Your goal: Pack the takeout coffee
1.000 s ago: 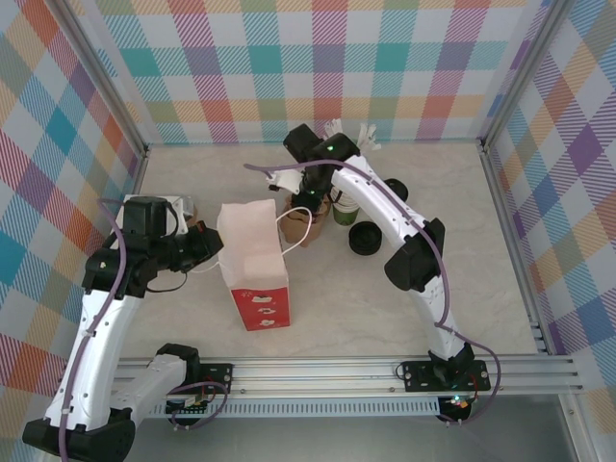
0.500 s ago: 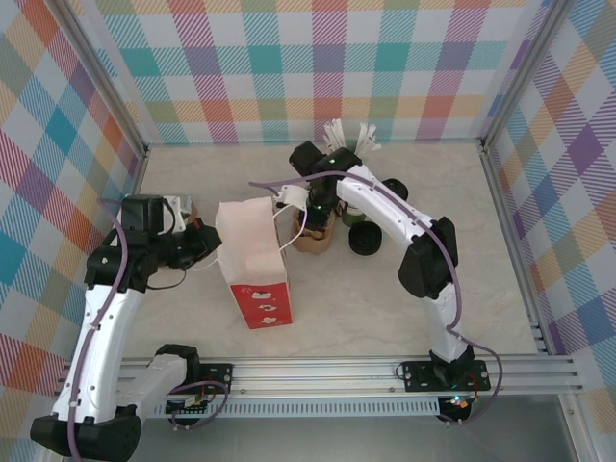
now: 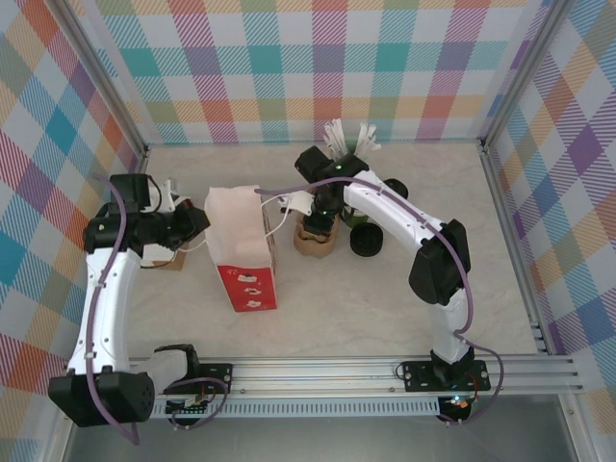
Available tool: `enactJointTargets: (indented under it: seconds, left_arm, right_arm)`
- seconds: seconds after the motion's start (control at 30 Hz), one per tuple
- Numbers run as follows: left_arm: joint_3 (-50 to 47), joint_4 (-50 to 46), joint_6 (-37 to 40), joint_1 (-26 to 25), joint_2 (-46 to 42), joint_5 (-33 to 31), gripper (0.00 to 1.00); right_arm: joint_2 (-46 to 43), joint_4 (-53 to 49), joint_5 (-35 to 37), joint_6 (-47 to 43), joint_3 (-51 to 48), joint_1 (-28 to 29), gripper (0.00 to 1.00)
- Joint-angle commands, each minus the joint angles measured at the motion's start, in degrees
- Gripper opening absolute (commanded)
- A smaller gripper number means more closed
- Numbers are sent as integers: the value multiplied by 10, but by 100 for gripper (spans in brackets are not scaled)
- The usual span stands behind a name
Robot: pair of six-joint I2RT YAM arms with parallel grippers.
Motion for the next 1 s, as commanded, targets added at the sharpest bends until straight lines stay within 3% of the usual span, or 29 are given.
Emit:
enactJointTargets:
  seconds: [0.0,0.3,0.87,0.97]
  left_arm:
    - [35,22,38,27,25,49,0]
    - [82,67,53,52,110,87,0]
    - [196,80,70,56,270,79,0]
    - [207,77,72,56,284,82,5]
  right_arm:
    - [-23,2,-22,2,0,-10,3]
    - [-23,4,-33,12,0,-18,4]
    - [-40,21,-40,14,-26,-18,4]
    - [-38,19,-39,16,-25,-18,4]
